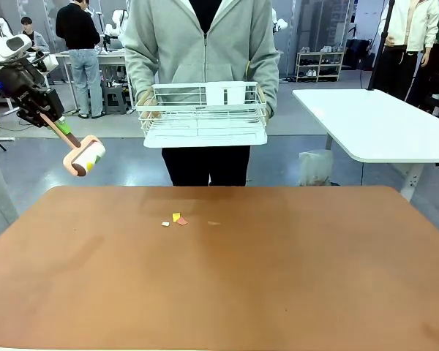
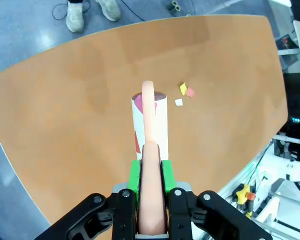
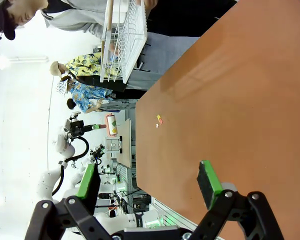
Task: Clean the table.
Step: Clean the table with the Lint Roller when the human lifts the Dish drying rack.
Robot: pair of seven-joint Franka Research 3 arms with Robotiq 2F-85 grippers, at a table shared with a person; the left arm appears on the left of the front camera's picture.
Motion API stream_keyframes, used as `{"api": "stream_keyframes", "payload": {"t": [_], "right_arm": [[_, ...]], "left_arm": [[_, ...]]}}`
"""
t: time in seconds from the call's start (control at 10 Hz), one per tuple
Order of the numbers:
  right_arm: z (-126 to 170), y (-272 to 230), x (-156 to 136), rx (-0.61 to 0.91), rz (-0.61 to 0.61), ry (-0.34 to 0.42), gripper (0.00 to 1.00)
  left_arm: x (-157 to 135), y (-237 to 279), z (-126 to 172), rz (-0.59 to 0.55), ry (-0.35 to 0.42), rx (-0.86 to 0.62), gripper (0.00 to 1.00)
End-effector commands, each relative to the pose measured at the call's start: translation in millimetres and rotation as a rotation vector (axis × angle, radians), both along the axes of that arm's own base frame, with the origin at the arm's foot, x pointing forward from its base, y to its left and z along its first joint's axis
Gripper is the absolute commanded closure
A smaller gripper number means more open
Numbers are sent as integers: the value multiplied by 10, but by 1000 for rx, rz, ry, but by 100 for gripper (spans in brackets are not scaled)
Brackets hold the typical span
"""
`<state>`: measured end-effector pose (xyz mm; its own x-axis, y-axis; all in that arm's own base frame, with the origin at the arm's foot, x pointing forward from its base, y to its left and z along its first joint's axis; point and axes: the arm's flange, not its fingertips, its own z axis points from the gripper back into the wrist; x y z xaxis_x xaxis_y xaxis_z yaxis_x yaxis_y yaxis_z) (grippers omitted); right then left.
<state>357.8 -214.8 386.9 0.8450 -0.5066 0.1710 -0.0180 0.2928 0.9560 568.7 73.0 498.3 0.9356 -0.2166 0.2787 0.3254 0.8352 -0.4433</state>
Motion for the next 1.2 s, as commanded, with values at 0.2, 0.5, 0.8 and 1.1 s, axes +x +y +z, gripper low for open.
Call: {"api": "stream_keyframes", "payload": {"t": [0.2,0.5,0.8,1.1], "right_arm": [[21,6,-19,1,-3,-3,0],[21,6,-19,1,-3,-3,0],[21,6,-19,1,-3,-3,0],[21,6,-19,1,-3,-3,0]], "left_arm": [[-322,-36,-432,162,-1,-136,79],[-308,-102,-774,169,36,-178,79],[-270,-51,-1243,185,39,-245,79],[-292,-121,-1693,172,79,-260,79]]}}
